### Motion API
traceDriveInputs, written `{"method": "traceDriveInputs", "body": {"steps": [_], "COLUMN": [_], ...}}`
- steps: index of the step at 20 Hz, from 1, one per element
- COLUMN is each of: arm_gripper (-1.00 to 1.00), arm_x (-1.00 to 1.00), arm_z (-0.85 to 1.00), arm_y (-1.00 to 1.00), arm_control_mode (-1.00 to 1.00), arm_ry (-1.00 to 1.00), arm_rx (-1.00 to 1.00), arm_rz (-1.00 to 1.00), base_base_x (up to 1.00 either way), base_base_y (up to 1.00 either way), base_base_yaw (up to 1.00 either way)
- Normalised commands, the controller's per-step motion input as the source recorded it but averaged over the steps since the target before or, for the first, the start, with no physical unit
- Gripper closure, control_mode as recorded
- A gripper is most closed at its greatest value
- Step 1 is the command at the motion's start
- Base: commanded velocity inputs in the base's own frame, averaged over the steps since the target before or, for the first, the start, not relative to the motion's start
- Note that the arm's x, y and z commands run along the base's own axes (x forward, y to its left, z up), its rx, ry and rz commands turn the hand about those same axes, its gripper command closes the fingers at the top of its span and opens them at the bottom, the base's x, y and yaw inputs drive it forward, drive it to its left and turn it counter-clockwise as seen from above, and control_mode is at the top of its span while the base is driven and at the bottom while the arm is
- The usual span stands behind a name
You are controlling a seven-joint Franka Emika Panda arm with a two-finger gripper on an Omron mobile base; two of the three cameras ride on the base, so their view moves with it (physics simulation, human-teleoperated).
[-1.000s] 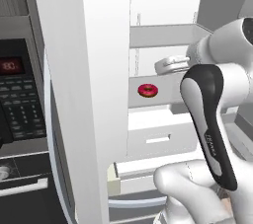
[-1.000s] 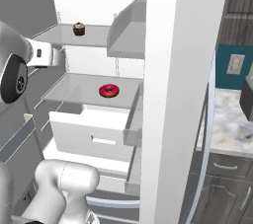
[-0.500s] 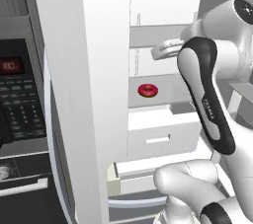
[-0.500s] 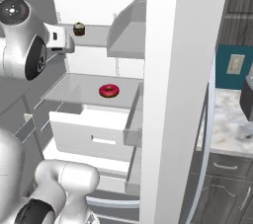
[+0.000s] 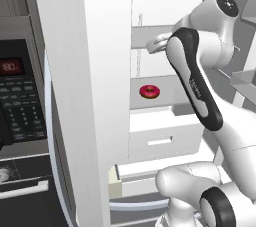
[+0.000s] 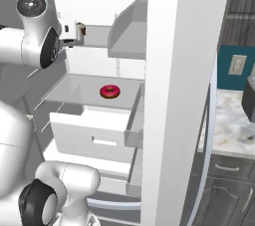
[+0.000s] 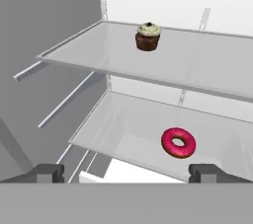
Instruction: Take the cupcake and donut from the fridge and place them on the empty tray on the dining counter.
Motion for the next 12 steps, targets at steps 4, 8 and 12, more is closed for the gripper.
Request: {"method": "traceDriveInputs", "body": {"steps": [4,8,12], "arm_gripper": [-1.0,-1.0,-1.0], "arm_x": [0.63,0.56,0.53], "arm_z": [0.0,0.0,0.0], "arm_y": [0.07,0.08,0.1], "arm_control_mode": [-1.0,-1.0,-1.0], "arm_ry": [0.02,0.05,0.03], "arm_rx": [-0.03,0.0,0.0], "arm_rz": [0.0,0.0,0.0], "base_base_x": [0.0,0.0,0.0], "base_base_y": [0.0,0.0,0.0], "base_base_yaw": [0.0,0.0,0.0]}}
